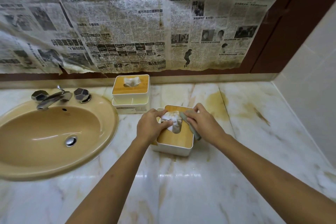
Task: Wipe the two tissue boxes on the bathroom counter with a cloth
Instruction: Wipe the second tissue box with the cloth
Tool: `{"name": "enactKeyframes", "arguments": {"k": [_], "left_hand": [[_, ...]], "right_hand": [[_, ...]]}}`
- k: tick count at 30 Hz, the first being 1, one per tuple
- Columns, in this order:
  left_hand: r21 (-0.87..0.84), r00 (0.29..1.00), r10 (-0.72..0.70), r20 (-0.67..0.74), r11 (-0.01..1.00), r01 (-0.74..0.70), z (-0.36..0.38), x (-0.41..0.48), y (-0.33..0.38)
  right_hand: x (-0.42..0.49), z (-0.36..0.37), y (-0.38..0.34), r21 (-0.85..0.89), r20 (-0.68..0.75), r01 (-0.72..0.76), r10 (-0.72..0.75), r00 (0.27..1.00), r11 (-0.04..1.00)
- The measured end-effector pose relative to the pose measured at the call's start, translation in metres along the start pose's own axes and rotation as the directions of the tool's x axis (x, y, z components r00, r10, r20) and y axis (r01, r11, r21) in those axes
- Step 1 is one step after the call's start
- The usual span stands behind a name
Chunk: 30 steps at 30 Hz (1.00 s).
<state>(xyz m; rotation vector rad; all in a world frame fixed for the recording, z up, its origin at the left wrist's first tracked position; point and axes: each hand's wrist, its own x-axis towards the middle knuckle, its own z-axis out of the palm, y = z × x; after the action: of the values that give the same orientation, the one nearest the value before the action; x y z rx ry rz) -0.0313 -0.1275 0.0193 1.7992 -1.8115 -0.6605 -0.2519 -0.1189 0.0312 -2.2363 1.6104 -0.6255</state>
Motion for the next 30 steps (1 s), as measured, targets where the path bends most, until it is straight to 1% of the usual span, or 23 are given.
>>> {"name": "enactKeyframes", "arguments": {"k": [2, 4, 6, 8, 9, 13, 16, 18, 20, 23, 25, 28, 30], "left_hand": [[0.007, 1.0, 0.0, 0.002, 1.0, 0.0, -0.001, 0.001, 0.0], [0.008, 1.0, 0.004, 0.002, 1.0, -0.004, 0.0, 0.0, 0.0], [0.013, 1.0, 0.004, -0.001, 1.0, -0.004, 0.0, 0.0, 0.0], [0.016, 1.0, 0.003, 0.003, 1.0, -0.003, 0.0, 0.0, 0.0], [0.019, 1.0, 0.003, 0.007, 1.0, -0.003, -0.001, 0.0, 0.0], [0.027, 1.0, -0.001, 0.01, 1.0, 0.001, -0.001, 0.0, 0.0], [0.044, 1.0, -0.005, 0.013, 0.999, 0.004, 0.0, -0.001, 0.001], [0.036, 1.0, -0.007, 0.015, 0.999, 0.006, 0.001, -0.001, -0.001], [0.007, 1.0, -0.006, 0.017, 1.0, 0.005, 0.002, -0.001, -0.002], [0.002, 0.999, 0.008, 0.037, 1.0, -0.008, 0.001, 0.0, -0.001], [0.003, 0.996, 0.008, 0.084, 1.0, -0.009, -0.001, 0.002, -0.001], [-0.065, 0.988, -0.018, 0.152, 0.997, 0.028, -0.005, 0.004, 0.003], [-0.07, 0.977, -0.036, 0.211, 0.996, 0.052, -0.008, 0.001, 0.01]], "right_hand": [[-0.028, 0.002, -0.01, 0.043, 0.041, 0.093, -0.094, 0.995, 0.995], [-0.055, 0.0, -0.019, 0.135, 0.128, 0.12, -0.137, 0.982, 0.984], [-0.063, 0.0, -0.017, 0.125, 0.172, 0.182, -0.202, 0.964, 0.975], [-0.051, -0.002, -0.008, 0.099, 0.192, 0.194, -0.21, 0.959, 0.976], [-0.041, -0.003, -0.003, 0.084, 0.178, 0.189, -0.201, 0.963, 0.978], [0.004, -0.006, 0.016, -0.047, 0.058, 0.069, -0.066, 0.996, 0.997], [0.029, -0.011, 0.019, -0.12, 0.05, -0.034, 0.04, 0.998, 0.992], [0.037, -0.014, 0.018, -0.083, 0.046, -0.108, 0.112, 0.993, 0.991], [0.038, -0.016, 0.019, 0.002, 0.026, -0.183, 0.183, 0.983, 0.983], [0.034, -0.016, 0.019, 0.042, 0.077, -0.241, 0.237, 0.968, 0.97], [0.031, -0.016, 0.02, 0.049, 0.102, -0.259, 0.253, 0.962, 0.965], [0.027, -0.015, 0.022, 0.067, 0.102, -0.286, 0.278, 0.955, 0.956], [0.023, -0.015, 0.023, 0.085, 0.109, -0.31, 0.3, 0.948, 0.947]]}}
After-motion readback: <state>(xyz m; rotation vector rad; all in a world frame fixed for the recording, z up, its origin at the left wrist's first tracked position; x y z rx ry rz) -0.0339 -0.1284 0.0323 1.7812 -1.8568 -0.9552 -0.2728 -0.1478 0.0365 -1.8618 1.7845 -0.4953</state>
